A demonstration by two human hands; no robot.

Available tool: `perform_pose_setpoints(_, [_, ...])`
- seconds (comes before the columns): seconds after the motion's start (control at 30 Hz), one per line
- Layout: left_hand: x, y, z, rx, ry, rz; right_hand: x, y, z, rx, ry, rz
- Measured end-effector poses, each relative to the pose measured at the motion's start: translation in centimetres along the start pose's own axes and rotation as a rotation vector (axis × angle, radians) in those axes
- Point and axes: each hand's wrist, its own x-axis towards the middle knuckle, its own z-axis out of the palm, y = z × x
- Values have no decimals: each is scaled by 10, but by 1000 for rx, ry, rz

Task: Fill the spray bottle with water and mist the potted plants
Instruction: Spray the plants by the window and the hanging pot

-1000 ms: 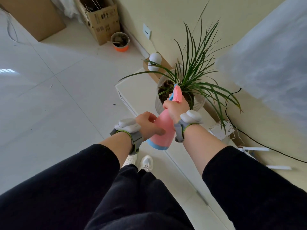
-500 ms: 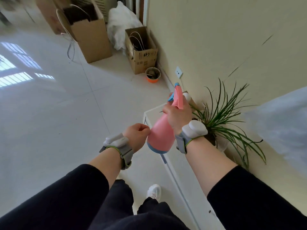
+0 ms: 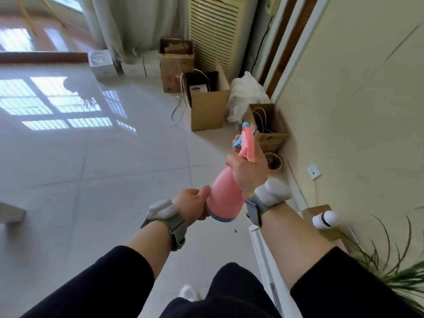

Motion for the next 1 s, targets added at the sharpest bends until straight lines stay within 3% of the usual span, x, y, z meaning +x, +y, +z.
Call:
perform_pose_setpoints(0.17, [39, 25, -58, -100, 99, -21, 9, -43, 76, -24, -120, -16])
perform_pose_setpoints(0.23, [61, 39, -82, -140, 146, -31, 19, -57, 112, -27, -287, 26])
perform_pose_setpoints(0.33, [102, 68, -118, -213, 233, -35, 46, -73, 166, 20, -388, 10])
perform_pose_setpoints(0.43, [137, 100, -152, -276, 306, -47, 77, -87, 216, 117, -738, 51])
perform_pose_setpoints(0.5, [156, 118, -175, -325, 357, -69, 94, -98, 249, 129, -847, 45])
perform_pose_setpoints(0.7, [205, 148, -248, -473, 492, -107, 105, -140, 358, 65, -855, -101])
perform_pose_setpoints(0.87, [246, 161, -314, -572, 525, -130, 104, -160, 444, 94, -976, -140])
perform_pose_setpoints(1.0, [289, 178, -383, -620, 502, -112, 102, -188, 520, 91, -977, -198])
